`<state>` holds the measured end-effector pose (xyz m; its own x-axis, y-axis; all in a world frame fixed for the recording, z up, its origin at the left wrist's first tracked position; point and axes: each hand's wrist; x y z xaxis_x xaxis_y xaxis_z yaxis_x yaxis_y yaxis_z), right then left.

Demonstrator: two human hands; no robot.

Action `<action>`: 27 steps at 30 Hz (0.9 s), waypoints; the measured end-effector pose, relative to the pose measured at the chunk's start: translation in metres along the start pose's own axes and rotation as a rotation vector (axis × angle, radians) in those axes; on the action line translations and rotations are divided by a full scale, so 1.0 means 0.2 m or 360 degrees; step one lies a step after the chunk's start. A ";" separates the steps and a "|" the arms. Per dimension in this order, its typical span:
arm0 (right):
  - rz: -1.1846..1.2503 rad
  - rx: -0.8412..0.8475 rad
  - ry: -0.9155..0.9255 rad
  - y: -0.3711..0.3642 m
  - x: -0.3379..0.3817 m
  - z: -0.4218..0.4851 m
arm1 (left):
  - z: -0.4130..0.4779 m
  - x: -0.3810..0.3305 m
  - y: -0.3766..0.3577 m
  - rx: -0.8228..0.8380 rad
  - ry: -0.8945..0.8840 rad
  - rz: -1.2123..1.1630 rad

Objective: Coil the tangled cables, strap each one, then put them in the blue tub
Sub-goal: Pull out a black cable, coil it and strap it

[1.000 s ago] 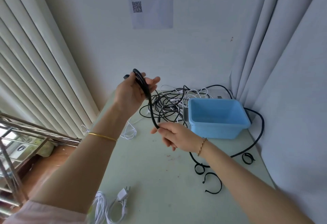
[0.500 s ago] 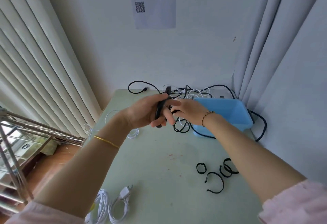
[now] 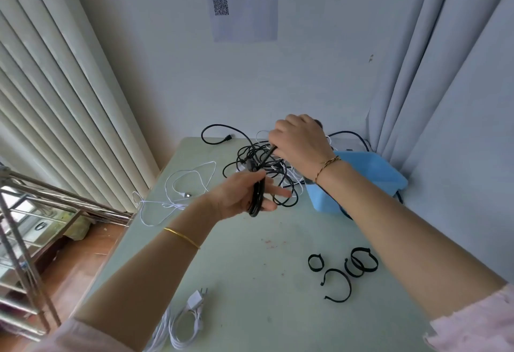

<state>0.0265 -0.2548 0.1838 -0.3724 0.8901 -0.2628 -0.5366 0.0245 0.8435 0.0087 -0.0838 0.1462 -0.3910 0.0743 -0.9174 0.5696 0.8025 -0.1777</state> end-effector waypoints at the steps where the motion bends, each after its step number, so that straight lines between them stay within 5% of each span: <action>1: -0.0018 -0.0043 -0.0035 0.02 0.03 0.00 | 0.01 -0.01 -0.01 -0.0064 -0.0051 -0.0091; 4: -0.0035 -0.0089 -0.0134 0.05 0.12 -0.02 | 0.05 -0.04 0.00 -0.0278 -0.0154 -0.0314; 10: 0.0515 -0.0145 -0.0405 0.01 0.29 -0.13 | 0.14 -0.06 0.06 -0.0676 -0.0345 -0.0505; 14: 0.1138 -0.0082 -0.0488 -0.04 0.38 -0.22 | 0.09 -0.15 0.08 -0.0532 -0.0602 -0.0560; 18: 0.1188 0.0138 -0.0370 -0.19 0.41 -0.32 | 0.07 -0.21 0.08 -0.0458 -0.0682 -0.0720; 23: 0.0812 0.0438 -0.0147 -0.27 0.28 -0.29 | -0.01 -0.21 0.03 0.0029 -0.0428 -0.0249; 27: 0.0784 0.0542 -0.0461 -0.33 0.06 -0.29 | -0.06 -0.19 0.05 0.0465 -0.0144 0.0098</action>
<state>0.0131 -0.2731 0.0976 -0.2689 0.9191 0.2878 -0.0686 -0.3163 0.9462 0.0199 -0.0716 0.1843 -0.2905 0.0540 -0.9553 0.7791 0.5929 -0.2034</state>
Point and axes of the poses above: each hand's wrist, its own z-axis towards the middle knuckle, its own y-axis out of the back of the hand, x = y × z, and after that the axes turned 3 degrees about z, right-handed
